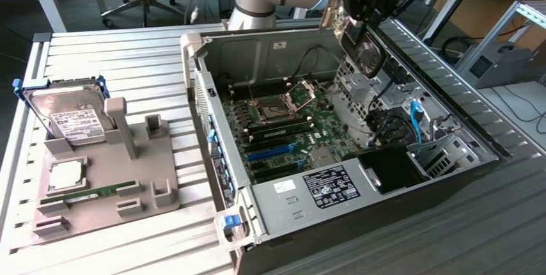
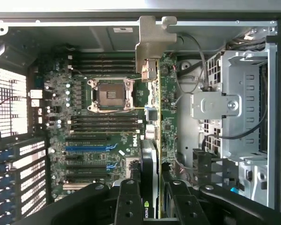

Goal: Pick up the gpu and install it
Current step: 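Pick up the gpu and move the gpu toward the slot, then insert the gpu into the slot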

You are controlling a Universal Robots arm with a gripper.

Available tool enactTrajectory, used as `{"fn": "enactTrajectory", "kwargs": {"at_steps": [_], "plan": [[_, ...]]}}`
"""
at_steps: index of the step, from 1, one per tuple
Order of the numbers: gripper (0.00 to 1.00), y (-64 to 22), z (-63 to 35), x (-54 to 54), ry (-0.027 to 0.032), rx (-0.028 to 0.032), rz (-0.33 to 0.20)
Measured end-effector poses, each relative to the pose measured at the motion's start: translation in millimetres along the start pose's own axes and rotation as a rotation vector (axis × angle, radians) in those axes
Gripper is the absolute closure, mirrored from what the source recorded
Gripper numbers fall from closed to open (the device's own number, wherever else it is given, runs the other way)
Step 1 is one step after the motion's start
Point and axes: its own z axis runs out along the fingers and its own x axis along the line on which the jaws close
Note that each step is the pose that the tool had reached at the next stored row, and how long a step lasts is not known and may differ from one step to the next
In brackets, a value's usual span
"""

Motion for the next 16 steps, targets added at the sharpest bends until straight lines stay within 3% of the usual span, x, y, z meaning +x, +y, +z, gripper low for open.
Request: {"fn": "enactTrajectory", "kwargs": {"at_steps": [2,7,16], "plan": [[0.73,0.0,0.2,-9.3,-0.0001,-0.0001,0.000],[0.73,0.1,0.4,-19.1,0.0000,0.0000,0.000],[0.73,0.1,0.4,-19.3,0.0000,0.0000,0.000]]}}
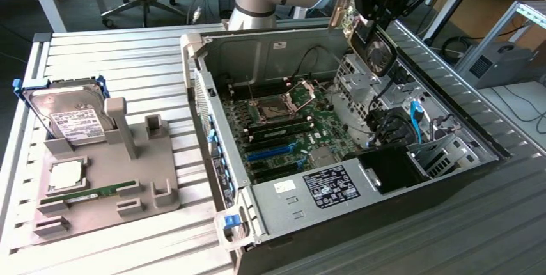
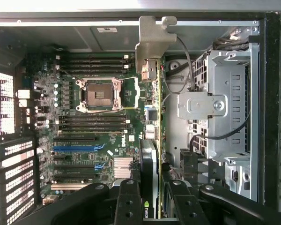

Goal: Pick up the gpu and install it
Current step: 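Insert the gpu into the slot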

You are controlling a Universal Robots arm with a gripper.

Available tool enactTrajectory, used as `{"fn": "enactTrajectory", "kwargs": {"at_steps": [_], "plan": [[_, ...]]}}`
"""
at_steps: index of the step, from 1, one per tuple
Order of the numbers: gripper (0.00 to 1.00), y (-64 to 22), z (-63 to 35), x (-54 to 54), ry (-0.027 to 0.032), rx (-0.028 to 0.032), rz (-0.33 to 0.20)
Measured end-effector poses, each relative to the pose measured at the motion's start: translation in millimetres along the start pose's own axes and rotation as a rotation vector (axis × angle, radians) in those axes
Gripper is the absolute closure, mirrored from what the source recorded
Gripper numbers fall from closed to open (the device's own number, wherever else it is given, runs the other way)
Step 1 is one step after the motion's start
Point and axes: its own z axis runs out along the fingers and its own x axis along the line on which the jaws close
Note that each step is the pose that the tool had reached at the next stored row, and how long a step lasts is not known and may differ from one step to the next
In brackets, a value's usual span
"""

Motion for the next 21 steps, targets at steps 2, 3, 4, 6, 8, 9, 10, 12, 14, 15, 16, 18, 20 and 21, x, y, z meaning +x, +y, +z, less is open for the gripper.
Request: {"fn": "enactTrajectory", "kwargs": {"at_steps": [2,3,4,6,8,9,10,12,14,15,16,18,20,21], "plan": [[0.73,0.0,0.0,0.0,0.0000,0.0000,0.000],[0.73,0.0,0.0,0.0,0.0000,-0.0001,0.000],[0.73,0.0,0.0,0.0,0.0000,0.0000,0.000],[0.73,0.0,0.0,0.0,0.0000,-0.0001,0.000],[0.73,0.0,0.0,0.0,0.0004,-0.0001,-0.007],[0.73,0.0,0.0,0.0,0.0008,-0.0003,-0.016],[0.73,0.0,0.1,0.0,0.0018,-0.0007,-0.038],[0.73,0.0,0.2,0.0,0.0057,-0.0022,-0.115],[0.73,0.0,0.2,0.0,0.0096,-0.0036,-0.194],[0.73,0.0,0.3,0.0,0.0105,-0.0040,-0.213],[0.73,0.0,0.4,0.0,0.0114,-0.0045,-0.233],[0.73,0.0,0.5,0.0,0.0132,-0.0051,-0.269],[0.73,0.0,0.6,0.0,0.0150,-0.0058,-0.306],[0.73,0.0,0.6,0.0,0.0159,-0.0062,-0.324]]}}
